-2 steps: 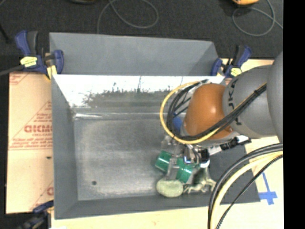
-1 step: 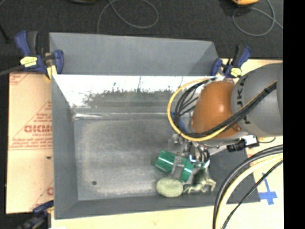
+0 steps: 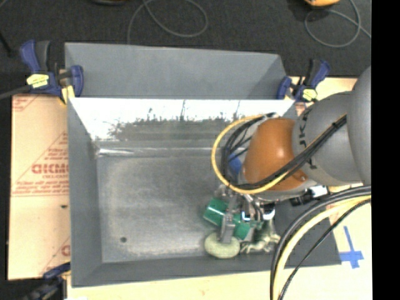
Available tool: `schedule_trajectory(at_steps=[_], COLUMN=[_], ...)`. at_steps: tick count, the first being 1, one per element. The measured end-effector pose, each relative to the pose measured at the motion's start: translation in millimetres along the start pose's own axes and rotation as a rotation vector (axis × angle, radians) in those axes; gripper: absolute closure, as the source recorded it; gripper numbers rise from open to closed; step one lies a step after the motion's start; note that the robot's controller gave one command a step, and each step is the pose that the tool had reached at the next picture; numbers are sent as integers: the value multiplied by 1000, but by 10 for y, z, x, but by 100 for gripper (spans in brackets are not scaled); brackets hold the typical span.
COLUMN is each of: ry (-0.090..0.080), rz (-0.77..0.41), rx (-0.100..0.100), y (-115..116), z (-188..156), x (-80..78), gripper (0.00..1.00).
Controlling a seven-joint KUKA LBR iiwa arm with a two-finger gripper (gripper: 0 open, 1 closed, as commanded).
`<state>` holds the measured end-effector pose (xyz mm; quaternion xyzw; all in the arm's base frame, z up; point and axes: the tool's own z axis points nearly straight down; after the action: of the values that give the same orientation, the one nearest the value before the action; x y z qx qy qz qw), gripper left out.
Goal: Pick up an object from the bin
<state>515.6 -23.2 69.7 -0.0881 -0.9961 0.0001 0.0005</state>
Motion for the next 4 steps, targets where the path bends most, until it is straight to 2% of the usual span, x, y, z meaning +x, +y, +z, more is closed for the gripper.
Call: schedule_trajectory(at_steps=[1, 3, 4], ry=[1, 3, 5], rz=[110, 110, 109], rx=[-1, -1, 0], y=[-73, -75, -78], z=[-3, -41, -223], x=[2, 14, 23], gripper=[100, 100, 100])
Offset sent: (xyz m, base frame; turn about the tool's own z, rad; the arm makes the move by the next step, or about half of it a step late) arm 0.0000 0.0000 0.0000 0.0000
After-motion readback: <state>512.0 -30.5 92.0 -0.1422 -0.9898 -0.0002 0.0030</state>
